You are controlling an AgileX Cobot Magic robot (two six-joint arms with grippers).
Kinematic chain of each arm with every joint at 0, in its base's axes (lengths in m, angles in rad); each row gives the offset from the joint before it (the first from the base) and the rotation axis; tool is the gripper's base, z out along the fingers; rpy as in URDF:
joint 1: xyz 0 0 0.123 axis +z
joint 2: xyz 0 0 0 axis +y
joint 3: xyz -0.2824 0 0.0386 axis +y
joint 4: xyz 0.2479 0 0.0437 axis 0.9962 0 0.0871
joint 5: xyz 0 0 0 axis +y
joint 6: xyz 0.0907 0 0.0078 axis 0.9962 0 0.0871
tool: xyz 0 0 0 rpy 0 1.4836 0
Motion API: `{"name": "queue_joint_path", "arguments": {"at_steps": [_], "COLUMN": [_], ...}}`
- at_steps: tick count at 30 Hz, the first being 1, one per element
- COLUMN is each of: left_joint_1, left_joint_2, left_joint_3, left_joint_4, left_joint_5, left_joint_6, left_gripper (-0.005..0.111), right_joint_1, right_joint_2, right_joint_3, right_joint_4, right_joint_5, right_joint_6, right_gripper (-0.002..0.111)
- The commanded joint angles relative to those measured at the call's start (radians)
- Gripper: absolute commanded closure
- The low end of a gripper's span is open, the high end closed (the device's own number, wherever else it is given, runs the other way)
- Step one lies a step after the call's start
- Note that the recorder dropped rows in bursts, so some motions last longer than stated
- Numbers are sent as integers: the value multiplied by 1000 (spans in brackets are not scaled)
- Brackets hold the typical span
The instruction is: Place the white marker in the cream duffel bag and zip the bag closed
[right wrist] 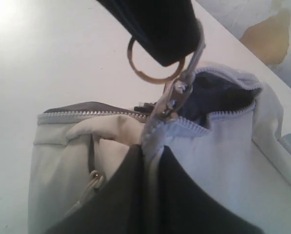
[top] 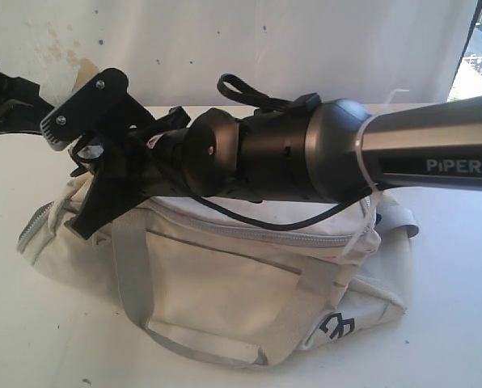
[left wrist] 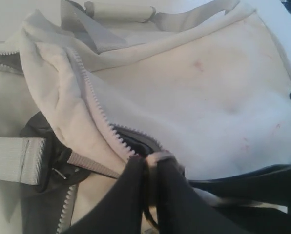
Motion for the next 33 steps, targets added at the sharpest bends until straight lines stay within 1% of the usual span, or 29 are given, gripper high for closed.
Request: {"name": "queue_joint_path", "arguments": {"at_steps": [1, 4, 5, 6, 9, 11, 13, 17, 20, 24, 26, 28, 30, 33], "left_joint_1": [10, 10, 10, 10, 10, 10, 10, 8, 8, 8, 8, 8, 8, 10], "left_joint_2": [-12, -12, -12, -12, -12, -10, -6, 2, 2, 2, 2, 2, 2, 2], "left_joint_3": [-23, -23, -23, -23, -23, -23, -14, 20, 26, 26, 26, 26, 26, 24], "left_joint_4": [-116, -169, -177, -182, -184, -184, -187, -227, -261, -266, -266, -266, -268, -269], "left_joint_5": [-64, -44, -44, -44, -45, -37, -38, -38, -20, -32, -49, -59, -75, -118], "left_joint_6": [21, 25, 25, 25, 25, 25, 31, 72, 116, 129, 129, 129, 119, 31], "left_gripper": [107, 107, 107, 107, 107, 107, 107, 107, 107, 107, 107, 107, 107, 107], "right_joint_1": [6, 6, 6, 6, 6, 6, 6, 6, 6, 6, 6, 6, 6, 6], "right_joint_2": [-4, -2, -2, -2, -2, -2, -4, -4, -4, -15, -21, -23, -25, -23], "right_joint_3": [12, 12, 12, 12, 12, 12, 10, 9, 9, -2, -2, -2, -2, -1], "right_joint_4": [-9, -9, -9, -9, -9, -9, -7, -4, -4, -4, -4, -4, -18, -65], "right_joint_5": [64, 57, 57, 57, 57, 47, 39, 12, -24, -24, -24, -24, 5, 113], "right_joint_6": [32, 86, 99, 107, 170, 195, 233, 279, 326, 331, 339, 341, 341, 242], "right_gripper": [100, 85, 81, 74, 61, 57, 57, 59, 63, 76, 86, 98, 108, 108]}}
